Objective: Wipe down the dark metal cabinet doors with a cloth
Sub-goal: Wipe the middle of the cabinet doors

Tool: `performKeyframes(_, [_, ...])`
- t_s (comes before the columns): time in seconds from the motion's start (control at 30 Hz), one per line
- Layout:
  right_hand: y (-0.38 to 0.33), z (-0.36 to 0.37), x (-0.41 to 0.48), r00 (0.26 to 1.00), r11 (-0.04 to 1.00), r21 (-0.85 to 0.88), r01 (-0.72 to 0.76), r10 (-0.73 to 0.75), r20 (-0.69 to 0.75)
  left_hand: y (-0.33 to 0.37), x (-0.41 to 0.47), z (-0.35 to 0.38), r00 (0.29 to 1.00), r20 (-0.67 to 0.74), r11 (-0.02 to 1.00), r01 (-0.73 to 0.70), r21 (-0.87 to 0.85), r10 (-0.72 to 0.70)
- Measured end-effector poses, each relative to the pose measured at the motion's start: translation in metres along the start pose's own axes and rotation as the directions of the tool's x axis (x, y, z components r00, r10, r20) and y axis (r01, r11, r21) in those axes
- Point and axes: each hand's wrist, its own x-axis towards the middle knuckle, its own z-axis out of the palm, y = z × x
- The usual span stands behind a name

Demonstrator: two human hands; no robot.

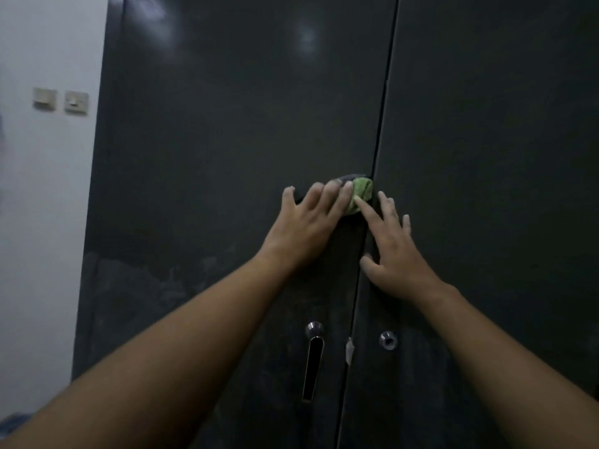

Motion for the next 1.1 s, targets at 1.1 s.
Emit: performKeyframes(1.1, [-0.118,0.110,0.053,0.986,0.933,-0.341,0.118,-0.151,-0.072,-0.174,-0.144,0.010,0.575,0.038,0.546,0.794,-0.267,-0.818])
